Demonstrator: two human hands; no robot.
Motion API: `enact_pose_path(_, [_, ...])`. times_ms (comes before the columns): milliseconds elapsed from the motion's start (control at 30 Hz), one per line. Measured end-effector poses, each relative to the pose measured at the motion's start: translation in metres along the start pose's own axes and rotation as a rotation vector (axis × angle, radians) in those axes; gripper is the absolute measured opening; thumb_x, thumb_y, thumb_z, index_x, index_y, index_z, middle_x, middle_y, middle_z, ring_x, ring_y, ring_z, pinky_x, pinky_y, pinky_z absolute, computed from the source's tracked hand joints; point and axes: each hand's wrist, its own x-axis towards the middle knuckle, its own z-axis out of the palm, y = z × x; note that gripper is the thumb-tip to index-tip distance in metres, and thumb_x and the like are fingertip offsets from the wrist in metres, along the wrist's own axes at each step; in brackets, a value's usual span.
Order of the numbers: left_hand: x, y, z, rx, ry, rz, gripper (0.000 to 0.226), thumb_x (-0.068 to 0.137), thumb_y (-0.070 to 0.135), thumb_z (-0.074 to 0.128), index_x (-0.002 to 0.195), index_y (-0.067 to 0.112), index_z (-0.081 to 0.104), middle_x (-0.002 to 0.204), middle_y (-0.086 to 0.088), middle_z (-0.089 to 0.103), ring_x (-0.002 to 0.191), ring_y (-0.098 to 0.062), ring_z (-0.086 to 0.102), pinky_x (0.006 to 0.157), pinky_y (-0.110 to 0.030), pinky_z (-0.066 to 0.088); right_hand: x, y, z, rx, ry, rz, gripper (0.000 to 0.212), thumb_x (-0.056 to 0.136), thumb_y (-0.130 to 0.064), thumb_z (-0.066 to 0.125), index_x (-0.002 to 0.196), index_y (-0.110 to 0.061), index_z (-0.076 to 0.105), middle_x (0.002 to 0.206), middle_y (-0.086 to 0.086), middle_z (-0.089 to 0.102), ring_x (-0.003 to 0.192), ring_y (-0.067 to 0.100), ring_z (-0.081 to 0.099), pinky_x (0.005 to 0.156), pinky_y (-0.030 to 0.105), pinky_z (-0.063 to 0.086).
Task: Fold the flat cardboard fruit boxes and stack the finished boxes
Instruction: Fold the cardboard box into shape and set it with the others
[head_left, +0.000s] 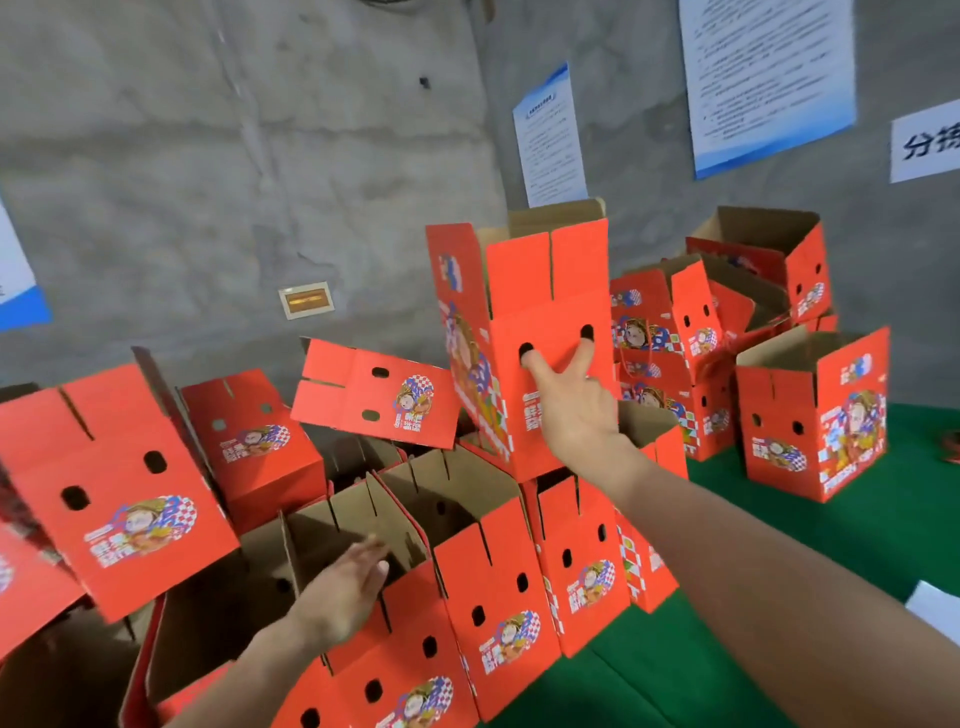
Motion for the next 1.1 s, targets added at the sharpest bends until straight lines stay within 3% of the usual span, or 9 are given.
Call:
enact_pose_path(167, [0.006,-0.019,0.029,0.011,-0.053,-0.058,0.045,0.104,0.038,0.025,0.144,0.022,0.038,0.150,0.003,0.039,0.137,-0.012,0.036,0.104,-0.016,0.027,0.035,0.006,0.044,-0.063,-0.047,0.040,0.082,0.077,0.009,0.057,0.140,-0.033,0.024,0.148,0.034,-0.002,0.083,0.039,0.061,0.067,0.034,0.036])
enact_pose_path(267, [0.010,-0.024,0.034,-0.030,-0.031,-0.082,0.041,0.103,0.041,0.024,0.132,0.028,0.050,0.132,0.004,0.057,0.121,-0.013,0.052,0.092,-0.018,0.037,0.051,-0.001,0.073,-0.032,-0.110,0.058,0.081,0.082,0.007,0.052,0.145,-0.034,0.023,0.149,0.035,-0.012,0.093,0.042,0.059,0.081,0.037,0.044])
enact_pose_path(367, [0.011,-0.025,0.038,-0.003,-0.021,-0.108,0.039,0.102,0.045,0.023,0.128,0.034,0.049,0.129,0.005,0.060,0.118,-0.014,0.054,0.092,-0.020,0.039,0.065,-0.008,0.096,0.083,-0.271,0.026,0.077,0.087,0.000,0.053,0.147,-0.037,0.023,0.148,0.029,-0.031,0.111,0.042,0.056,0.098,0.039,0.044])
enact_pose_path(467, [0.011,-0.024,0.041,0.018,0.003,-0.139,0.038,0.101,0.048,0.023,0.128,0.038,0.047,0.128,0.003,0.060,0.119,-0.015,0.055,0.092,-0.021,0.039,0.067,-0.015,0.108,0.170,-0.322,0.038,0.078,0.088,-0.007,0.057,0.149,-0.040,0.020,0.144,0.024,-0.041,0.113,0.036,0.058,0.096,0.038,0.047])
enact_pose_path(633, [0.007,-0.021,0.043,0.023,0.006,-0.133,0.037,0.101,0.048,0.022,0.129,0.039,0.045,0.126,0.002,0.061,0.119,-0.017,0.055,0.091,-0.022,0.040,0.042,-0.013,0.143,0.278,0.078,0.066,0.064,0.079,0.004,0.055,0.135,-0.027,0.044,0.156,0.022,-0.009,0.112,0.045,0.050,0.087,0.044,0.045])
enact_pose_path(767, [0.004,-0.018,0.042,0.027,0.008,-0.128,0.036,0.101,0.047,0.023,0.129,0.039,0.045,0.126,0.001,0.061,0.118,-0.018,0.055,0.092,-0.023,0.042,0.042,-0.019,0.158,0.372,-0.277,0.071,0.068,0.088,-0.018,0.056,0.145,-0.040,0.026,0.155,0.007,-0.031,0.142,0.048,0.004,0.110,0.050,0.030])
enact_pose_path(933, [0.003,-0.016,0.041,0.039,-0.013,-0.131,0.037,0.101,0.048,0.023,0.129,0.038,0.045,0.124,0.003,0.062,0.117,-0.017,0.056,0.092,-0.025,0.043,0.061,-0.027,0.147,0.412,-0.485,0.081,0.066,0.088,-0.022,0.054,0.146,-0.041,0.027,0.154,0.011,-0.031,0.143,0.046,-0.010,0.118,0.044,0.006])
enact_pose_path(1033, [0.004,-0.016,0.043,0.052,-0.013,-0.137,0.037,0.101,0.048,0.023,0.129,0.036,0.045,0.124,0.002,0.061,0.116,-0.018,0.056,0.091,-0.026,0.044,0.056,-0.031,0.144,0.369,-0.461,0.080,0.062,0.089,-0.022,0.055,0.145,-0.036,0.033,0.157,0.015,-0.021,0.144,0.046,-0.003,0.119,0.043,0.011])
enact_pose_path(1100, [0.004,-0.013,0.043,0.062,-0.025,-0.126,0.038,0.101,0.047,0.023,0.130,0.034,0.044,0.124,0.001,0.061,0.116,-0.020,0.056,0.092,-0.027,0.044,0.047,-0.038,0.140,0.368,-0.324,0.048,0.057,0.090,-0.022,0.057,0.143,-0.028,0.039,0.157,0.017,0.005,0.141,0.043,0.017,0.113,0.043,0.026])
